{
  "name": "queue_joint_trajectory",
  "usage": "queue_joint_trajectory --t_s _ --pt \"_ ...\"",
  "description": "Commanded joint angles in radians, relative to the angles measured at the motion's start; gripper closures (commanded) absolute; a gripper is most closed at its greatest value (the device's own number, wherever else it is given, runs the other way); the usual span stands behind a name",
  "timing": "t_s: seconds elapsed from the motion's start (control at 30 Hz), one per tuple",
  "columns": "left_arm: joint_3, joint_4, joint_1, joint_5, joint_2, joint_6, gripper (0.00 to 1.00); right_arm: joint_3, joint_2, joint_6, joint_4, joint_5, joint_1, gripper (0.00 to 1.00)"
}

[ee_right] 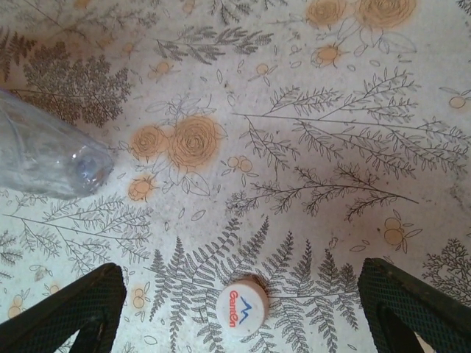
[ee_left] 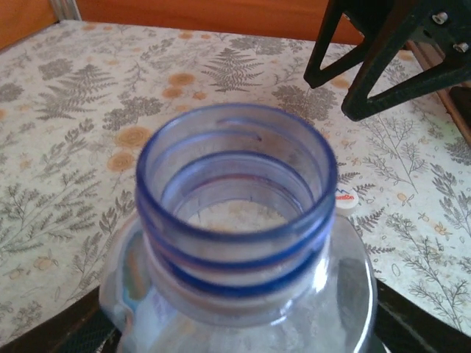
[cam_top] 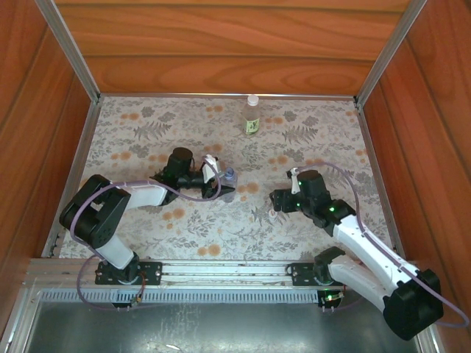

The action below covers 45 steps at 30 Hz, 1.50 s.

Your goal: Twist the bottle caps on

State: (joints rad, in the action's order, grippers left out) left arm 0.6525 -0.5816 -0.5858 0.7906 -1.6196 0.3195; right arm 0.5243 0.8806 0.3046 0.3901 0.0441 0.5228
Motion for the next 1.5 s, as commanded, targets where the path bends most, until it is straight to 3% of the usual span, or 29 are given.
queue_joint_trajectory --t_s 0.0,0.2,0.57,0.8,1.13,1.47 --pt "-0.025 -0.006 -0.006 0.015 -0.007 0.0 0.25 0.034 0.007 -0.003 -0.002 -0.014 -0.001 0.12" --pt "-0.095 -0.192 -0.004 0.004 -0.016 -0.069 0.19 0.045 0.015 -0.013 -0.007 -0.023 -0.001 0.11" --pt "-0.203 -0.818 -0.001 -0.063 -0.231 -0.292 0.19 0.069 0.026 -0.026 0.011 -0.037 -0.001 0.11" --pt "-0.167 -0.835 0.003 -0.051 -0.278 -0.291 0.21 0.071 0.029 -0.02 0.02 -0.047 -0.001 0.11" --pt "-0.158 -0.834 0.003 -0.02 -0.291 -0.289 0.37 0.071 0.033 -0.01 0.018 -0.046 0.0 0.11" --pt "-0.145 -0.834 0.007 0.012 -0.294 -0.291 0.38 0.076 0.046 -0.014 0.014 -0.057 0.0 0.11"
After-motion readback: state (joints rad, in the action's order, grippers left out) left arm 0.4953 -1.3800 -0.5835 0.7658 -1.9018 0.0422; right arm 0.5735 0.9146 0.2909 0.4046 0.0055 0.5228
